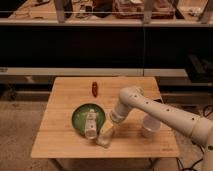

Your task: Place the white sponge in the ceramic cup

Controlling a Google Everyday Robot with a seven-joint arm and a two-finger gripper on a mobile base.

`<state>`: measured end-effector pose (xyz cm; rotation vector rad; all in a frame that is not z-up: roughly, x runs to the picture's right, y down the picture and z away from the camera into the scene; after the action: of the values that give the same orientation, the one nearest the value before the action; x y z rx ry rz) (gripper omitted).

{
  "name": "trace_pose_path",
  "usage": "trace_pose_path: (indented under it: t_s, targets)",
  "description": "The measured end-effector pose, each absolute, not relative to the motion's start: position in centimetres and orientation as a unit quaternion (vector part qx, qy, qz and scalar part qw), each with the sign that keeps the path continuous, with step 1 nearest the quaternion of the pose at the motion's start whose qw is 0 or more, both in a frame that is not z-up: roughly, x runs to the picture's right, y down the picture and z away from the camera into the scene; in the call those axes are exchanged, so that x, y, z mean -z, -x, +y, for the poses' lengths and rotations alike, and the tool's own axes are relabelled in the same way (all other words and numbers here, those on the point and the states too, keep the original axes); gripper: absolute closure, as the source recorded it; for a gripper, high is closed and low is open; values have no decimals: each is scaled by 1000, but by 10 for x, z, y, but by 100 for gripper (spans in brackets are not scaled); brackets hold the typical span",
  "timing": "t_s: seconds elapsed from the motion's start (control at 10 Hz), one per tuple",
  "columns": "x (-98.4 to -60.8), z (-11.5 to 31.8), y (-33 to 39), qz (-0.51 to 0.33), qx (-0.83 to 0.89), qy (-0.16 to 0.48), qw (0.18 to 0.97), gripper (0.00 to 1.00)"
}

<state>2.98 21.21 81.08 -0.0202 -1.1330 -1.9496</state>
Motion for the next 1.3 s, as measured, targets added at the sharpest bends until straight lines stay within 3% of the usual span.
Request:
trace_pose_path:
  t_s: [0.3,0.6,0.7,1.3]
  targets:
    - [-812,213,-28,-453,783,13,427,21]
    - [-813,211,-27,-450,783,12,429,42]
    - [-813,211,-27,-449,783,12,430,44]
    - [-818,216,-34,-439,788,27,431,44]
